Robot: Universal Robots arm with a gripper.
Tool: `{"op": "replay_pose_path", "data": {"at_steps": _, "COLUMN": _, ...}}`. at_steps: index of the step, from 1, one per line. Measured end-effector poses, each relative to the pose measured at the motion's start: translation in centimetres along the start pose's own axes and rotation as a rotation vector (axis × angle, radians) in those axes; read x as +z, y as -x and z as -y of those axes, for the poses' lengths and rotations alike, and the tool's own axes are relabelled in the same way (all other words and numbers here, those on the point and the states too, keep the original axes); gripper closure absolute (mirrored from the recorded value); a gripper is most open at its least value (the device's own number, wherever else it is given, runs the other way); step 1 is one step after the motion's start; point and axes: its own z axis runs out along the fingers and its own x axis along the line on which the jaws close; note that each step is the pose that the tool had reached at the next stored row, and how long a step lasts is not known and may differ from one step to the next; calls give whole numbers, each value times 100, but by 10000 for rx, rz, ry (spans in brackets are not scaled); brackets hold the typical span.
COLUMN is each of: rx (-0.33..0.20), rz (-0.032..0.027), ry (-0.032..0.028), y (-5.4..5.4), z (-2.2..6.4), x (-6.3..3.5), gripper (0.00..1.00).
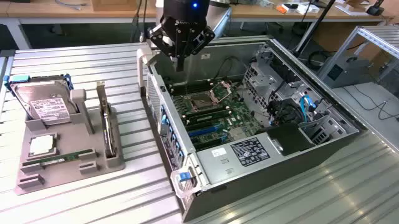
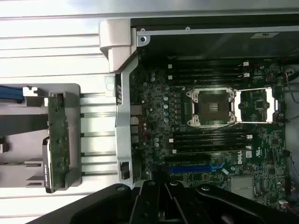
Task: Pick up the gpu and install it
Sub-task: 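Reach for the gpu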
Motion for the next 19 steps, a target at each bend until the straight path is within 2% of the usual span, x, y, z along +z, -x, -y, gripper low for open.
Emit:
{"op": "replay_pose_path", "data": {"at_steps": 1, "rx": 0, "rz": 0, "ry": 0, "y": -76, "z": 3, "x": -2, "gripper": 89}}
{"op": "replay_pose_path", "data": {"at_steps": 3, "rx": 0, "rz": 0, "ry": 0, "y": -118, "z": 5, "x": -2, "gripper": 89}}
{"op": "replay_pose_path", "data": {"at_steps": 4, "rx": 0, "rz": 0, "ry": 1, "y": -180, "z": 8, "x": -3, "gripper": 89}}
{"op": "replay_pose_path", "data": {"at_steps": 14, "rx": 1, "rz": 1, "ry": 1, "y": -333, "z": 14, "x": -7, "gripper": 89}}
{"op": "replay_pose_path", "data": {"at_steps": 19, "rx": 1, "rz": 0, "ry": 0, "y": -459, "z": 20, "x": -10, "gripper": 89}}
